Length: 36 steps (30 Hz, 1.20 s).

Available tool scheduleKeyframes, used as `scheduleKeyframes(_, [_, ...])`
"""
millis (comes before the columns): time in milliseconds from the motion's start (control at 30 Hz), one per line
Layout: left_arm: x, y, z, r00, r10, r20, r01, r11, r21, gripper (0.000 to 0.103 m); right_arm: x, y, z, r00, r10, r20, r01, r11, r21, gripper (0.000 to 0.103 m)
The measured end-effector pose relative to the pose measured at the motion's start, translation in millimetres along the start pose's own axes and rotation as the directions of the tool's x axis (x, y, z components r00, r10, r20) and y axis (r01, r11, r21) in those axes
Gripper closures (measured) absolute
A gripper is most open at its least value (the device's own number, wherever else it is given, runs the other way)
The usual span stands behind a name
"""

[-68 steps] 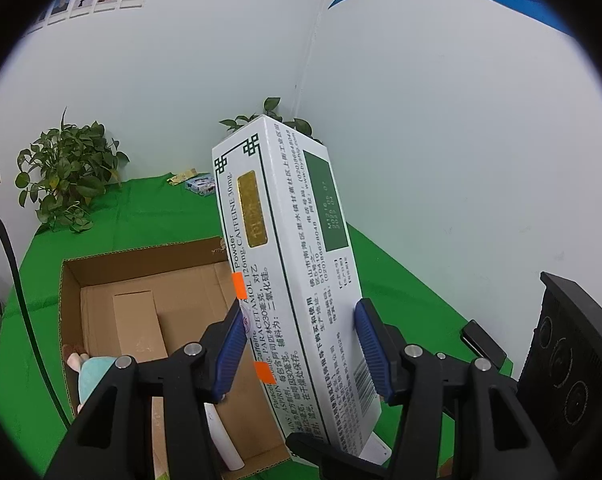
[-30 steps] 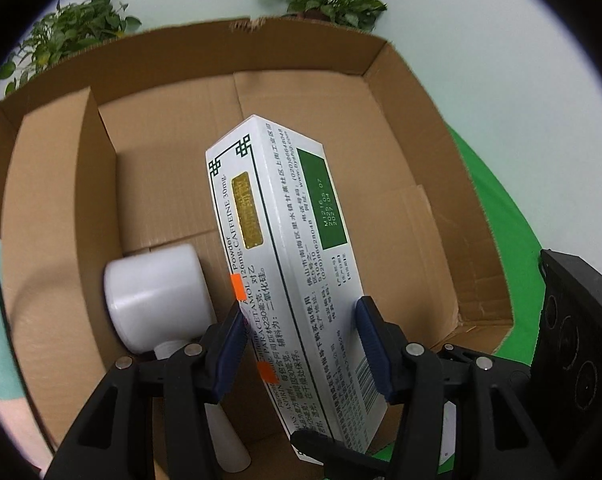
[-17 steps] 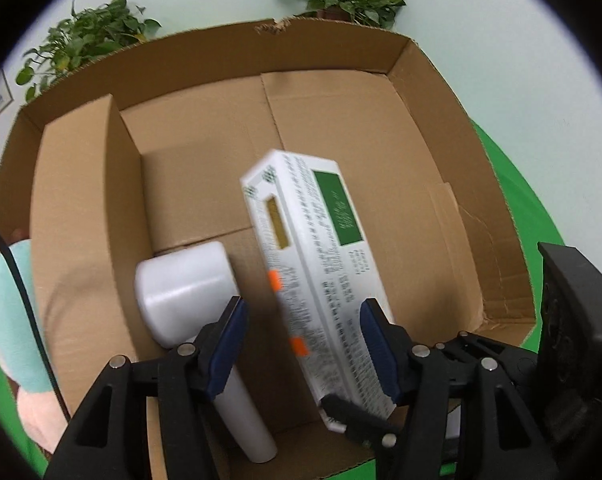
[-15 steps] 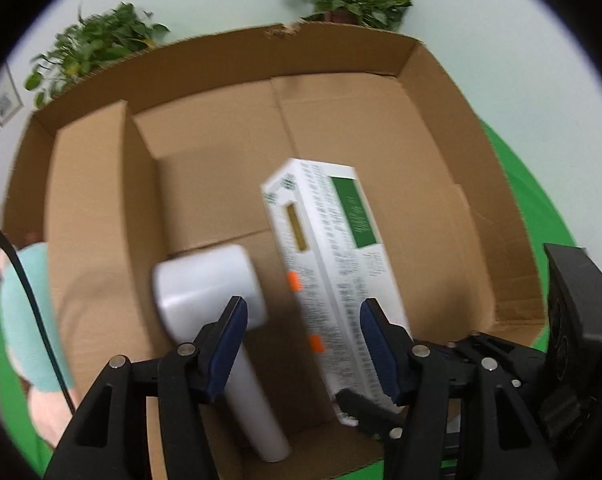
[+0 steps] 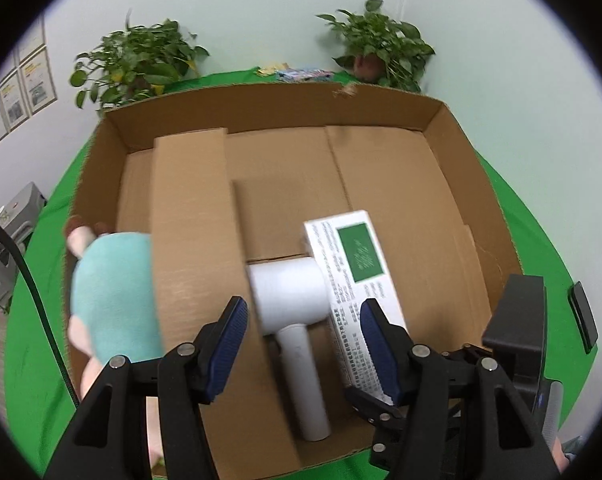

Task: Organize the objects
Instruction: 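Lower the medicine box into the tray beside the hair dryer, then open the right gripper and withdraw from the medicine box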

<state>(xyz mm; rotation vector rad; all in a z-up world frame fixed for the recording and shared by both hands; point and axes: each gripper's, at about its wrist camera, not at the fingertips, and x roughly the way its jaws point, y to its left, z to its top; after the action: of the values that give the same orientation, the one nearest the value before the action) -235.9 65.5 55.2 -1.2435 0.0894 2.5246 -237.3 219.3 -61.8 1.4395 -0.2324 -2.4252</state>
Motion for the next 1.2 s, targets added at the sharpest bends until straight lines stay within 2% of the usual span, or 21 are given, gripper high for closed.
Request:
scheduleKeyframes(167, [-8,24,-8,0.999,0.011,0.035,-0.01,0.999,-0.032,0.045,-7,4,2,0.999,0.001,0.033,-0.002,1.0,0.015,0.032])
scheduleKeyframes(267, [-11,36,-18,0.999,0.02,0.037,-0.019,0.999,-0.03,0.045,-6,7,4,1.0,0.009,0.028,-0.01,1.0,0.028,0.04])
scheduleKeyframes(333, [-11,39,-22,0.999,0.028,0.031,-0.027,0.999,-0.024,0.045,-5,13,4,0.999,-0.006,0.036,0.005,1.0,0.023,0.04])
scheduleKeyframes(500, [-12,45,-29,0.999,-0.012,0.048,0.014,0.999,-0.038,0.045,-7,20,5,0.999,-0.025,0.032,0.024,0.999,0.033,0.039])
scheduleKeyframes(533, [-12,46,-30,0.999,-0.017,0.05,0.019,0.999,-0.041,0.045,-7,7,-1,0.999,-0.024,0.031,0.023,0.999,0.036,0.039])
scheduleKeyframes(600, [-14,45,-32,0.998,-0.018,0.06,0.021,0.999,-0.038,0.045,-7,7,-1,0.999,-0.027,0.029,0.026,0.999,0.043,0.038])
scheduleKeyframes(633, [-18,44,-33,0.997,-0.018,0.073,0.021,0.999,-0.033,0.045,-8,6,-1,0.999,-0.029,0.031,0.028,0.999,0.046,0.037])
scheduleKeyframes(667, [-22,43,-34,0.996,-0.02,0.09,0.022,0.999,-0.03,0.045,-10,3,-2,0.999,-0.024,0.042,0.022,0.998,0.051,0.029])
scheduleKeyframes(700, [-27,41,-35,0.994,-0.025,0.11,0.028,0.999,-0.025,0.045,-17,1,-2,0.998,-0.013,0.067,0.008,0.998,0.068,0.017])
scheduleKeyframes(733, [-33,39,-36,0.991,-0.033,0.133,0.036,0.999,-0.016,0.045,-19,0,-2,0.996,-0.013,0.09,0.005,0.997,0.081,0.011])
scheduleKeyframes(767, [-39,36,-38,0.987,-0.037,0.158,0.038,0.999,-0.001,0.045,-27,-1,-2,0.992,-0.017,0.122,0.005,0.996,0.092,0.001])
scheduleKeyframes(833, [-54,28,-41,0.973,-0.022,0.229,0.015,0.999,0.032,0.038,-50,0,-10,0.981,-0.029,0.191,0.012,0.996,0.087,0.0])
scheduleKeyframes(900, [-71,19,-48,0.949,0.019,0.314,-0.036,0.998,0.048,0.02,-65,4,-17,0.971,-0.068,0.231,0.053,0.996,0.071,0.0])
scheduleKeyframes(967, [-87,8,-56,0.919,0.062,0.389,-0.092,0.994,0.059,0.02,-80,9,-28,0.96,-0.088,0.264,0.078,0.996,0.046,0.0])
scheduleKeyframes(1067, [-101,-4,-66,0.895,0.094,0.437,-0.131,0.99,0.055,0.019,-104,18,-47,0.944,-0.129,0.305,0.131,0.991,0.013,0.0])
scheduleKeyframes(1200, [-110,-11,-76,0.89,0.126,0.438,-0.148,0.989,0.018,0.019,-153,27,-75,0.907,-0.16,0.39,0.17,0.985,0.009,0.0])
